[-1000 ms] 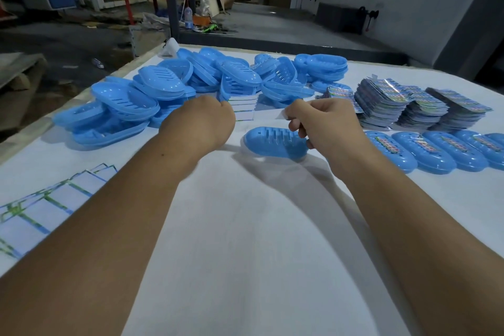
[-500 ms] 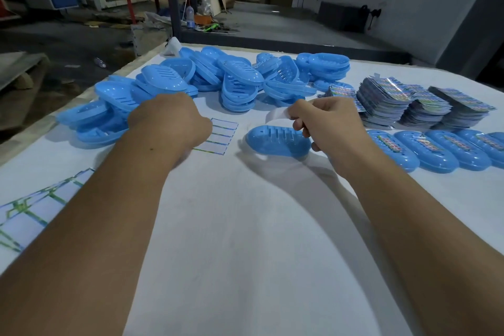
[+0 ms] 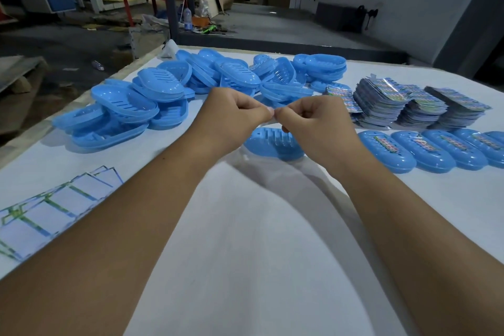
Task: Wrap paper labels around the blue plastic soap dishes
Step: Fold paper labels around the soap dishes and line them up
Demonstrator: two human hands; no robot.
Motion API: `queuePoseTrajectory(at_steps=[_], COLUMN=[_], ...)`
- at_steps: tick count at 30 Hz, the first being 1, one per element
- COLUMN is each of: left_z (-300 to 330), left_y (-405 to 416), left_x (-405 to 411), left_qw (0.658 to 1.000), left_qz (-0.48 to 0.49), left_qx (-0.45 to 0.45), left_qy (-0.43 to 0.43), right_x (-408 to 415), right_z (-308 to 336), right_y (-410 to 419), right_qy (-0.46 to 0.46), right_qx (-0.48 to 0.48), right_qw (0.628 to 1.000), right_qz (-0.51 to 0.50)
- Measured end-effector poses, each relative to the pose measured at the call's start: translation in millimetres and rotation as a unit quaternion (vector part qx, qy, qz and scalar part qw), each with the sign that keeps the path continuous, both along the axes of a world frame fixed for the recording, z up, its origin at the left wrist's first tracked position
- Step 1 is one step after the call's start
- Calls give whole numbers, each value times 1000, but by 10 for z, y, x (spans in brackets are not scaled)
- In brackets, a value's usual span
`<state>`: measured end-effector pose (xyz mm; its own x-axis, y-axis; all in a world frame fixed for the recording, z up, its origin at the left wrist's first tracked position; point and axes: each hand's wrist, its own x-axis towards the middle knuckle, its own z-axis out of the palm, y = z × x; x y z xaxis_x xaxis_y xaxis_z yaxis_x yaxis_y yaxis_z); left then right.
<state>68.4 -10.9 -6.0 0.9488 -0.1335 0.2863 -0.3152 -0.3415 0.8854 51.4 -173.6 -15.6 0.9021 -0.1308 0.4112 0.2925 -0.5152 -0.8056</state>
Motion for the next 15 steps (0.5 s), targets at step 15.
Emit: queuePoseTrajectory(at_steps=[15], left_z=[16], left_y=[15], left_x=[22], left_qw=[999], left_qz=[33], left_qx=[-17], left_qy=[30], right_x=[6], right_z=[-8], right_y=[-40], right_qy=[-8], right_qx=[21], right_qw=[997], right_qz=[69])
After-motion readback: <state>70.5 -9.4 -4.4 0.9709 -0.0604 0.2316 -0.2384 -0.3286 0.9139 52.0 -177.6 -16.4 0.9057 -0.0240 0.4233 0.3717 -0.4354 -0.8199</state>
